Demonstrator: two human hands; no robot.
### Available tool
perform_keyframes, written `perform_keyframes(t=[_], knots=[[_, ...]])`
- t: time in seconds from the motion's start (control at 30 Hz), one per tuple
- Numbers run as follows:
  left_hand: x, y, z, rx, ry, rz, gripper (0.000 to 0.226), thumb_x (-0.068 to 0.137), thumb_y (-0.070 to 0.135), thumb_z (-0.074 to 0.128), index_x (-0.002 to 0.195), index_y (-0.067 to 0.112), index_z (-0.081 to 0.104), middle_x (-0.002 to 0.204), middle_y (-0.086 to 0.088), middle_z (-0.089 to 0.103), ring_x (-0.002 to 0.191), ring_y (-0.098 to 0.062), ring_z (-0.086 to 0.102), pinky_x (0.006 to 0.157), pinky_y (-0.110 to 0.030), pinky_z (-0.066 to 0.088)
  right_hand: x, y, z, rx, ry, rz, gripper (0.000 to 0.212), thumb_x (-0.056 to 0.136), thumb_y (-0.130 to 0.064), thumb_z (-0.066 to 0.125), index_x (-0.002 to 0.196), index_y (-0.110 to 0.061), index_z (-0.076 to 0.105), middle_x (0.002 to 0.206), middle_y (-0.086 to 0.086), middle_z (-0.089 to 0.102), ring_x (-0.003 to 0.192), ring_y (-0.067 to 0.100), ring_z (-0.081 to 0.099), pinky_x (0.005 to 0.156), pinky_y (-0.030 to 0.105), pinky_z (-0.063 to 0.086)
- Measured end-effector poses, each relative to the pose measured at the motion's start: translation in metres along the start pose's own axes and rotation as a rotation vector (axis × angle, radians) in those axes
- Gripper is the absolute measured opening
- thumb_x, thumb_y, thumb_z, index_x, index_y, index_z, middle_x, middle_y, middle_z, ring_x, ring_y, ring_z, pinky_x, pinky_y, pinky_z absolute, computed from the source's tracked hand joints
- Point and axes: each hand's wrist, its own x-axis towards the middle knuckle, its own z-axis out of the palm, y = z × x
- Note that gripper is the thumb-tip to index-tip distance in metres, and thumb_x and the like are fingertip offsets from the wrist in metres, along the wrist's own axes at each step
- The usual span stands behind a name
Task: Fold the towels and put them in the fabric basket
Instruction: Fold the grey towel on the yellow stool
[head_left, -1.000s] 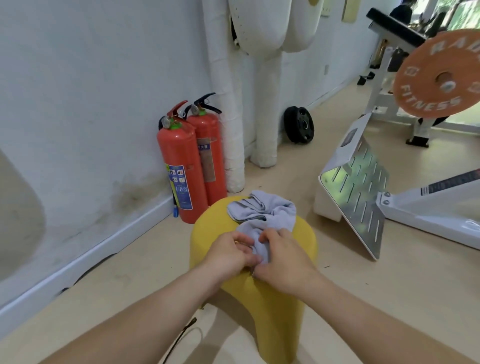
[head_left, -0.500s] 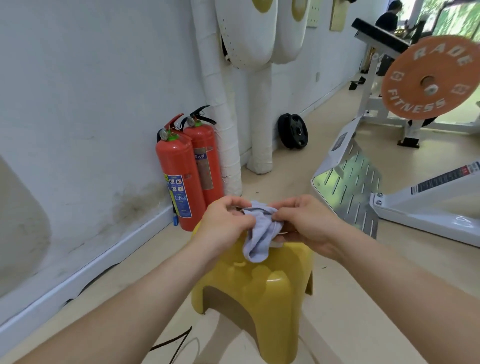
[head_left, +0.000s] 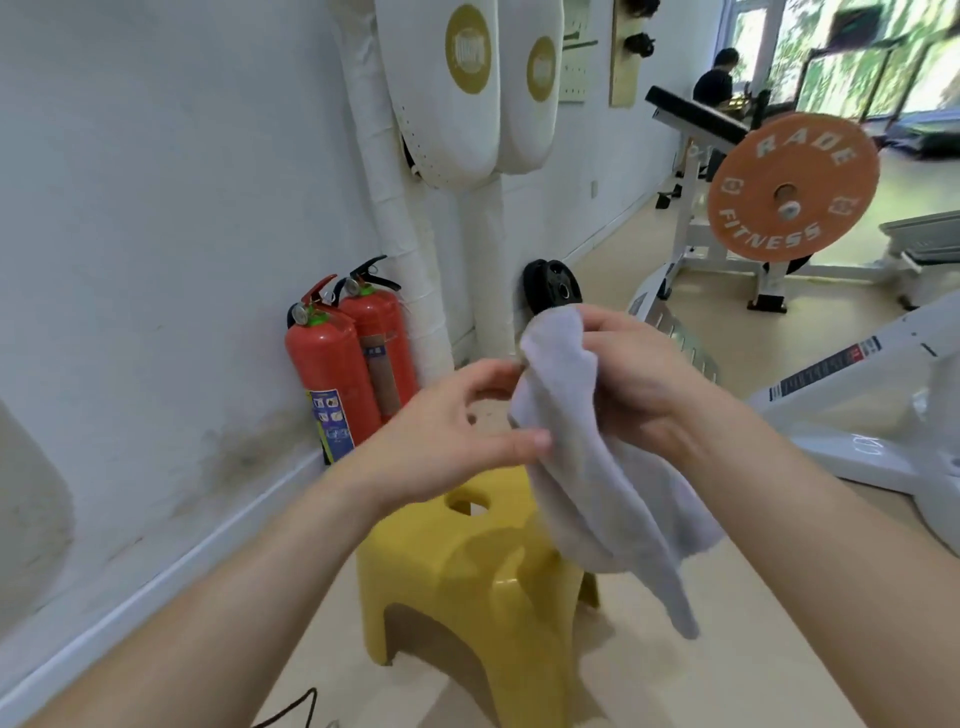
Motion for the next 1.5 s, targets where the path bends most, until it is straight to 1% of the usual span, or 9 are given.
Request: perform_keyframes(t=[0.2,0.3,0.4,0.53,0.83,1.07,1.23,1.33,1.5], knots=[[0.015,0.024,-0.008,0.0,0.369,0.14,0.051,0.062,0.03,0.076,0.107,0.035,0.052,0.104,0.014,0.059,0.099,-0.001,0.057,0.08,-0.023,0.05,-0.003,-0.023,-0.006,-0.163,-0.055,-0.13,0.027,0.078,0.011,0.048,0.073,-0.01,0.065,0.084,0.017,0.053,0.061,0.017,0.05,0.06,0.028,0.043],[0.016,0.035,-0.009,0.286,0.329,0.314,0.02,0.072,0.029,0.074,0.087,0.017,0.067,0.091,0.004,0.061,0.087,-0.004,0.058,0.075,-0.023,0.048,-0.006,-0.025,-0.006,-0.181,-0.088,-0.139,0.019,0.073,0.003,0.06,0.078,-0.012,0.071,0.086,0.015,0.059,0.064,0.016,0.053,0.065,0.033,0.043],[0.014,0.051,-0.007,-0.013,0.326,0.239,0.038,0.09,0.03,0.063,0.074,-0.004,0.057,0.06,-0.002,0.053,0.056,-0.005,0.047,0.051,-0.02,0.037,-0.01,-0.028,-0.004,-0.312,-0.101,-0.208,0.014,0.09,-0.009,0.057,0.088,-0.01,0.071,0.084,0.008,0.06,0.075,0.016,0.053,0.073,0.033,0.046],[0.014,0.058,-0.017,-0.35,0.313,0.099,0.032,0.091,0.031,0.056,0.076,0.005,0.065,0.061,0.006,0.065,0.057,-0.005,0.058,0.054,-0.018,0.045,-0.016,-0.033,-0.002,-0.315,-0.339,-0.19,0.034,0.086,-0.048,0.058,0.102,-0.021,0.07,0.099,-0.01,0.069,0.1,0.007,0.06,0.091,0.036,0.047],[-0.005,0.072,-0.056,-0.14,0.239,0.065,0.019,0.07,0.03,0.071,0.08,0.016,0.078,0.075,-0.002,0.074,0.069,-0.01,0.063,0.063,-0.023,0.05,-0.017,-0.032,-0.009,-0.242,-0.588,-0.017,0.024,0.075,-0.008,0.069,0.098,-0.004,0.071,0.094,0.011,0.073,0.085,0.021,0.069,0.077,0.027,0.056],[0.018,0.016,-0.111,0.643,-0.028,-0.25,0.03,0.077,0.043,0.074,0.065,0.016,0.067,0.058,0.006,0.052,0.059,-0.005,0.047,0.054,-0.019,0.035,0.017,-0.023,-0.029,-1.09,-0.077,0.056,0.017,0.075,-0.028,0.078,0.079,-0.012,0.072,0.07,0.001,0.065,0.066,0.015,0.057,0.057,0.023,0.041],[0.031,0.009,-0.155,0.791,0.688,0.056,0.006,0.08,0.022,0.065,0.086,0.022,0.062,0.073,-0.003,0.063,0.071,-0.026,0.057,0.064,-0.031,0.047,0.044,-0.048,-0.032,-0.969,0.583,-0.418,0.012,0.077,-0.006,0.055,0.083,-0.015,0.06,0.077,0.005,0.06,0.075,0.026,0.054,0.059,0.03,0.04],[0.026,-0.017,-0.143,0.683,0.903,0.019,0.017,0.082,0.035,0.064,0.084,0.022,0.053,0.077,-0.005,0.064,0.075,-0.032,0.059,0.066,-0.041,0.049,0.042,-0.018,-0.042,-1.09,0.593,-0.398,0.014,0.072,-0.005,0.053,0.081,-0.016,0.052,0.078,0.009,0.061,0.077,0.033,0.053,0.061,0.035,0.039],[-0.007,-0.093,-0.066,0.582,0.303,-0.349,0.027,0.074,0.039,0.072,0.081,0.019,0.055,0.075,0.001,0.064,0.073,-0.023,0.06,0.068,-0.036,0.049,0.017,0.09,-0.049,-1.092,0.072,0.138,0.027,0.071,-0.014,0.065,0.061,-0.015,0.039,0.061,0.002,0.043,0.06,0.022,0.044,0.052,0.029,0.033]])
